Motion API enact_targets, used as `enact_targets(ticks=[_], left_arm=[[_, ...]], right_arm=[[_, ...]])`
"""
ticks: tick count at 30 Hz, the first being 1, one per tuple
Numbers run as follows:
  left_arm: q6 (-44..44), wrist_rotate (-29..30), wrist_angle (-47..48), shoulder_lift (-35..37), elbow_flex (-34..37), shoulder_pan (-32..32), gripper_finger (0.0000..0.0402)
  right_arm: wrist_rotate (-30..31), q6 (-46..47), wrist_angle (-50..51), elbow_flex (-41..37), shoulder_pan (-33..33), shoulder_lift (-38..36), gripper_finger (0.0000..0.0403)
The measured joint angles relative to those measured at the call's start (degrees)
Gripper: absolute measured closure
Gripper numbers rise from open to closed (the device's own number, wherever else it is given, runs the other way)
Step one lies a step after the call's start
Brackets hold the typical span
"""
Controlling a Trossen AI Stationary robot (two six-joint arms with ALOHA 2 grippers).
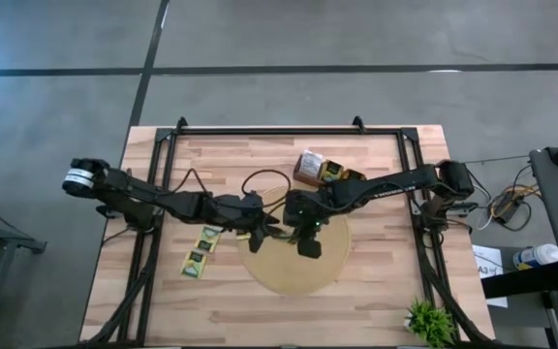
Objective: Pick & Place Tea
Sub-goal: Put the lemon tea bag into the middle section of the wooden organizer
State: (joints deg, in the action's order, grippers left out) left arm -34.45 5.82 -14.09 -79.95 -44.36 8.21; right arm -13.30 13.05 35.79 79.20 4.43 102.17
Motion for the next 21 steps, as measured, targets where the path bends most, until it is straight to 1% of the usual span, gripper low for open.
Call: enact_targets(ticks=[5, 11, 18, 21], left_arm=[[-0.9, 0.0, -0.1, -1.5, 0.0, 0.1, 0.0248], [-0.9, -0.1, -0.4, -1.7, 0.0, 0.2, 0.0248], [0.5, -1.7, -0.4, -1.7, 0.3, 0.2, 0.0248], [1.1, -2.7, -0.4, -1.7, 0.5, 0.2, 0.0255]], right_arm=[[0.0, 0.5, 0.0, 0.2, 0.0, 0.0, 0.0394], [0.0, 2.2, -0.3, 0.4, 0.1, 0.0, 0.0394], [0.0, 3.4, -2.4, 0.4, 0.1, 0.0, 0.0394], [0.0, 3.5, -3.0, 0.4, 0.1, -0.1, 0.0394]])
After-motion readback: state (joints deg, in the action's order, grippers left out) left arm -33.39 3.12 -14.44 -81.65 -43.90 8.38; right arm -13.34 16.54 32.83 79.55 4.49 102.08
